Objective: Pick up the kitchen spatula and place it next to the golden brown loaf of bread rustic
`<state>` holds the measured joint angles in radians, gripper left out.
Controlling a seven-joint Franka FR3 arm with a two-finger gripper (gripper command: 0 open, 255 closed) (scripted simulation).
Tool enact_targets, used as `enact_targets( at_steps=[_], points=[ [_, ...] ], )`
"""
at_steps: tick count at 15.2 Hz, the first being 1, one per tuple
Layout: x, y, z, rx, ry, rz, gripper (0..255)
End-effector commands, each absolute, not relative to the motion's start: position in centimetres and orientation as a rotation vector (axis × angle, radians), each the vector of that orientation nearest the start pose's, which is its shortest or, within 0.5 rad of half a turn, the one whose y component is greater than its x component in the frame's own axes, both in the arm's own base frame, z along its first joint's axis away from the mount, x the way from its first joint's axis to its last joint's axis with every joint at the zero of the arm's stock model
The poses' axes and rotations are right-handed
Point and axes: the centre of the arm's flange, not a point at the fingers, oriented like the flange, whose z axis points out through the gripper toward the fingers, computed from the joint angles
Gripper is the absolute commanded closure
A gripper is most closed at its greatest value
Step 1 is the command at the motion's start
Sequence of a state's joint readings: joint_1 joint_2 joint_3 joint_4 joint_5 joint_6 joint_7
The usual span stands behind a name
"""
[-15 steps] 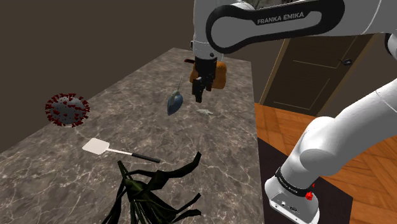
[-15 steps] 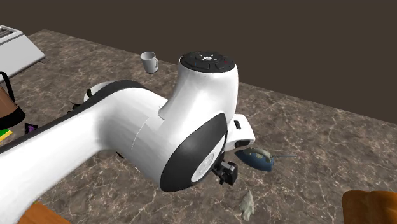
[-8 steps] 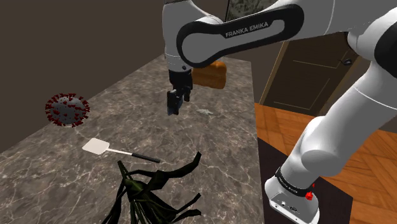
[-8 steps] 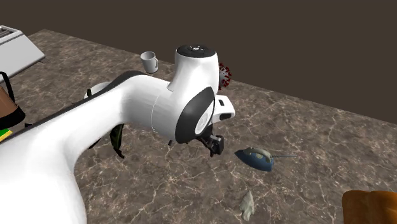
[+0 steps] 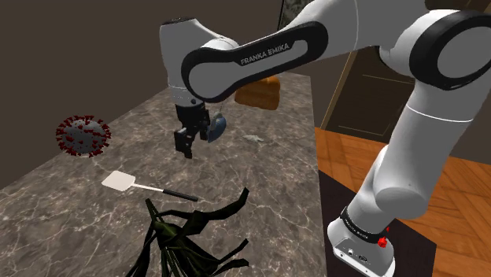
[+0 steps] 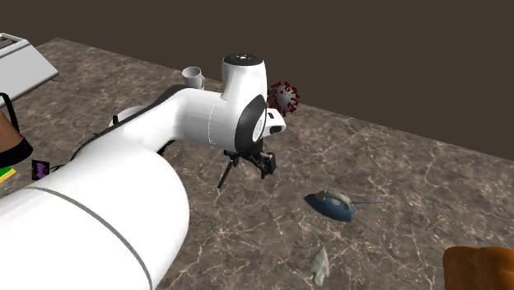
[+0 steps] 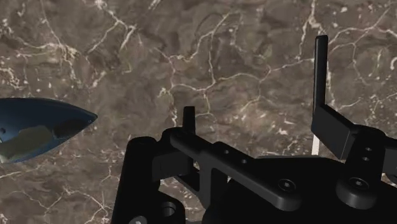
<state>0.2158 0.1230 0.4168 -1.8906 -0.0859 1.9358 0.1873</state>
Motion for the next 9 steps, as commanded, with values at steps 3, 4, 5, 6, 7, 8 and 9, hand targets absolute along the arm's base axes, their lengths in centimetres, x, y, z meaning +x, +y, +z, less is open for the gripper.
enact_targets(
  at_steps=[3,4,5,6,7,8,9],
  points=[
    [49.1,38.0,41.7,-3.077,-0.812,0.086,0],
    [49.4,39.2,41.3,-3.071,-0.826,0.087,0],
    [49.7,40.3,40.8,-3.064,-0.84,0.089,0],
    [49.9,41.5,40.3,-3.057,-0.853,0.091,0],
    [50.2,42.7,39.8,-3.05,-0.867,0.093,0],
    [50.4,43.8,39.3,-3.044,-0.881,0.095,0],
    [50.7,45.0,38.8,-3.037,-0.895,0.096,0]
  ],
)
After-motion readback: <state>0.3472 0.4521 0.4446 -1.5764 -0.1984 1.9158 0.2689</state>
